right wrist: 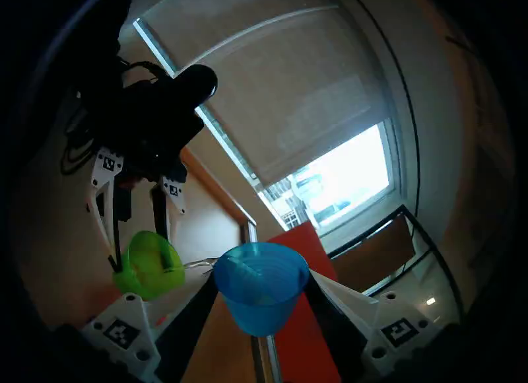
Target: Pour water
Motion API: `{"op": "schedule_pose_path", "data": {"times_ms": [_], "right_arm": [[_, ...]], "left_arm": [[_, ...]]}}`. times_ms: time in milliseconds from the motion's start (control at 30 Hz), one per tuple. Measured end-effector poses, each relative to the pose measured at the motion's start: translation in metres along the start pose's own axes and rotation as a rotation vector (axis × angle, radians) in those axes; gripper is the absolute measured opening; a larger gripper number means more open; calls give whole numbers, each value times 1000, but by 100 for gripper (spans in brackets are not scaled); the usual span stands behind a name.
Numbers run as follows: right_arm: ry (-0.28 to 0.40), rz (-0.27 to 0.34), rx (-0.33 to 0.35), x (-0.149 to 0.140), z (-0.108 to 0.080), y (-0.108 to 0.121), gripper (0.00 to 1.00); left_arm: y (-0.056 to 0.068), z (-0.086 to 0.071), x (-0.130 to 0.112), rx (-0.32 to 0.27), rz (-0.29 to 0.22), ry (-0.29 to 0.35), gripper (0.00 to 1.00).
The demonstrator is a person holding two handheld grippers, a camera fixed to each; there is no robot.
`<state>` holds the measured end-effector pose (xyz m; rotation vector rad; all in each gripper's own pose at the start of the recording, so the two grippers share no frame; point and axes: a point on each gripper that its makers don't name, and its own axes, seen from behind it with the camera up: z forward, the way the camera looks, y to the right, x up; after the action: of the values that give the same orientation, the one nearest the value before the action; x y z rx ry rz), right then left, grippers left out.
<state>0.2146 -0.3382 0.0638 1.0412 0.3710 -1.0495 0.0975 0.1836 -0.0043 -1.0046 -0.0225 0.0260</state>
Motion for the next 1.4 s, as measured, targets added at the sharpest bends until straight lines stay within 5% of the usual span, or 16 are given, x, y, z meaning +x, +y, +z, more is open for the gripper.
{"op": "schedule_pose_path", "data": {"times_ms": [1400], "right_arm": [[6,-59,-14,4,-1,4,91]], "left_arm": [[-1,-2,2,2,13,-1,83]]}}
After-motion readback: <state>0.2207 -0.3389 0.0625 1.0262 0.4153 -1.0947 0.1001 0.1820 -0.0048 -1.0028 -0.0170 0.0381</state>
